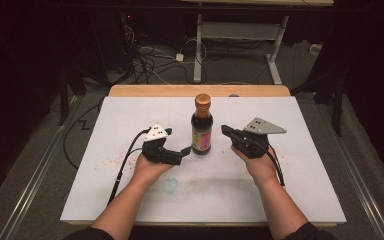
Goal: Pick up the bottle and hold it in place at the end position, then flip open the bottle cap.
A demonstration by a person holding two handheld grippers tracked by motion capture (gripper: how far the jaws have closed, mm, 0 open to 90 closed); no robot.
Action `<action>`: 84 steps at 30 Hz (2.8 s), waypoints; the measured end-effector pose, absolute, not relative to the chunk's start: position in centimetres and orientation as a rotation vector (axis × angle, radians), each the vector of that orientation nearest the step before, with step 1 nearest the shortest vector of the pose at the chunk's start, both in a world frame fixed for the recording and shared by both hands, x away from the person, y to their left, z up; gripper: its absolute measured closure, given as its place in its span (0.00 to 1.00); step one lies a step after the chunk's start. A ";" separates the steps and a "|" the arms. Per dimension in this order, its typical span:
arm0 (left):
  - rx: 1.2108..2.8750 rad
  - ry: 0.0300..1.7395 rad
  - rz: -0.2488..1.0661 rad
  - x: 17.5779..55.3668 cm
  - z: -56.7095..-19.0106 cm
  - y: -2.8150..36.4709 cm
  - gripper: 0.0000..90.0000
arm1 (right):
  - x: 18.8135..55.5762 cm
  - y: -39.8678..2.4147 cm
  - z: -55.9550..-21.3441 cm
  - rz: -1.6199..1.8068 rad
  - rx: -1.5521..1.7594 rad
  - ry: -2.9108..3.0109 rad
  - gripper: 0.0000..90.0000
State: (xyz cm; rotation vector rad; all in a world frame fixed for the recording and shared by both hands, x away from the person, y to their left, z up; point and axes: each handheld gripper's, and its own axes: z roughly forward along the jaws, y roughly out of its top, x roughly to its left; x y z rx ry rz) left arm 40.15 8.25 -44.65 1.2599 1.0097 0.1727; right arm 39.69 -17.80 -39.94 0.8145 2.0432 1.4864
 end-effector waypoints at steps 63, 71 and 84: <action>1.299 0.960 0.153 43.2 -45.3 2.9 0.30 | 40.8 -16.5 -34.6 1.498 0.757 2.082 1.00; 1.290 0.960 0.150 43.2 -45.4 2.9 0.30 | 40.9 -16.9 -34.0 1.481 0.762 2.085 1.00; 1.278 0.960 0.162 43.2 -45.5 2.8 0.31 | 41.1 -16.8 -33.2 1.491 0.736 2.096 1.00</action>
